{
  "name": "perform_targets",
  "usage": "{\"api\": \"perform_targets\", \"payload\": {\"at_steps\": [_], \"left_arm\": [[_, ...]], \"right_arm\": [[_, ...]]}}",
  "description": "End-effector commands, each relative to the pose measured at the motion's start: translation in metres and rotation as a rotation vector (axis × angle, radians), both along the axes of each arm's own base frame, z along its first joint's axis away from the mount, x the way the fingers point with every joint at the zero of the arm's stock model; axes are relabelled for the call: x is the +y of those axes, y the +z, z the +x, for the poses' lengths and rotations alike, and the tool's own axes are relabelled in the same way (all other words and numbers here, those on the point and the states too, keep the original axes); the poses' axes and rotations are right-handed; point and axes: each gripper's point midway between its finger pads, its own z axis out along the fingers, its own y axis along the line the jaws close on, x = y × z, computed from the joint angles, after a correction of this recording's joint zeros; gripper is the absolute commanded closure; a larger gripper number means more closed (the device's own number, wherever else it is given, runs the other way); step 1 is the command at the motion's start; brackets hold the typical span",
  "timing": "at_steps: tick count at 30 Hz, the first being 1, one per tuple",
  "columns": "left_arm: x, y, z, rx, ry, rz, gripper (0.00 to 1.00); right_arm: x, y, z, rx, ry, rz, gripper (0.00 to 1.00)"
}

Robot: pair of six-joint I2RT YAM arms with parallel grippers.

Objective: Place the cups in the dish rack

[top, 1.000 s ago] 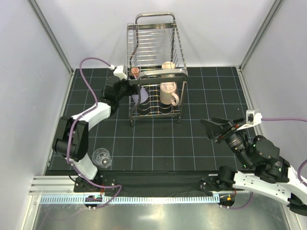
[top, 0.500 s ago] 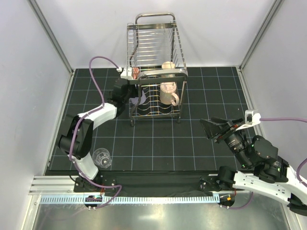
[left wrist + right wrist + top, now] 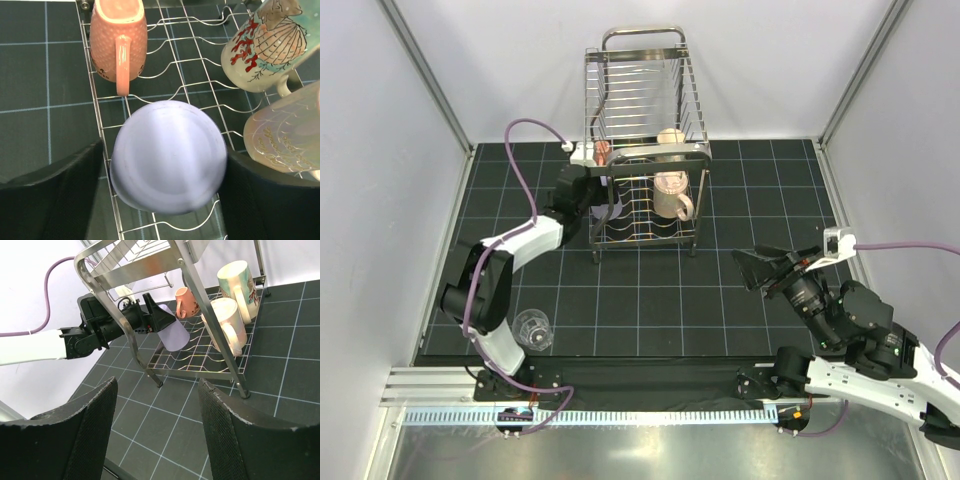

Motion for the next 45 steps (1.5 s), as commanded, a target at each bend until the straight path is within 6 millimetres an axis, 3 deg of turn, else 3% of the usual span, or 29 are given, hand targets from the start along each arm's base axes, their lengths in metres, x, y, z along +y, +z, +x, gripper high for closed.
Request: {"api": "perform_targets", "payload": {"at_steps": [1, 6, 20, 24, 29, 31, 33, 34, 36, 37, 41, 42, 43, 45], "left_arm": [[0.0, 0.026, -0.004, -0.046, -0.006, -0.04, 0.15], [0.004, 0.028, -0.012, -0.04, -0.003, -0.095, 0.13], [0.029, 0.071, -0.049, -0.067, 0.025, -0.237, 0.09], [0.03, 0.073, -0.051, -0.05, 0.02, -0.232, 0.06], [0.046, 0.077, -0.067, -0.055, 0.089, -0.279, 0.07], [0.053, 0.076, -0.079, -0.041, 0.12, -0.294, 0.09], [0.067, 0.062, -0.091, 0.013, 0.194, -0.297, 0.1], [0.074, 0.07, -0.099, 0.004, 0.222, -0.308, 0.1], [0.09, 0.059, -0.116, 0.078, 0.317, -0.323, 0.13], [0.095, 0.068, -0.126, 0.072, 0.339, -0.346, 0.14], [0.121, 0.063, -0.165, 0.192, 0.524, -0.4, 0.17], [0.129, 0.048, -0.182, 0.273, 0.587, -0.385, 0.16], [0.131, 0.051, -0.186, 0.289, 0.6, -0.388, 0.16], [0.134, 0.035, -0.207, 0.396, 0.642, -0.364, 0.15]], "right_arm": [[0.007, 0.004, 0.0, 0.001, 0.014, 0.027, 0.33], [0.009, 0.001, 0.001, 0.01, 0.016, 0.014, 0.33], [0.025, -0.004, 0.003, 0.03, 0.047, -0.026, 0.33], [0.029, -0.006, 0.003, 0.032, 0.052, -0.036, 0.33], [0.028, -0.005, 0.003, 0.034, 0.054, -0.044, 0.33], [0.028, -0.005, 0.003, 0.033, 0.054, -0.044, 0.33], [0.031, -0.006, 0.004, 0.035, 0.057, -0.054, 0.33], [0.032, -0.007, 0.004, 0.035, 0.06, -0.058, 0.32], [0.036, -0.009, 0.004, 0.041, 0.07, -0.075, 0.33], [0.037, -0.009, 0.004, 0.04, 0.075, -0.079, 0.32], [0.044, -0.011, 0.004, 0.043, 0.094, -0.109, 0.33], [0.046, -0.012, 0.005, 0.044, 0.094, -0.122, 0.33], [0.048, -0.013, 0.005, 0.046, 0.1, -0.125, 0.32], [0.052, -0.013, 0.005, 0.047, 0.11, -0.135, 0.33]]}}
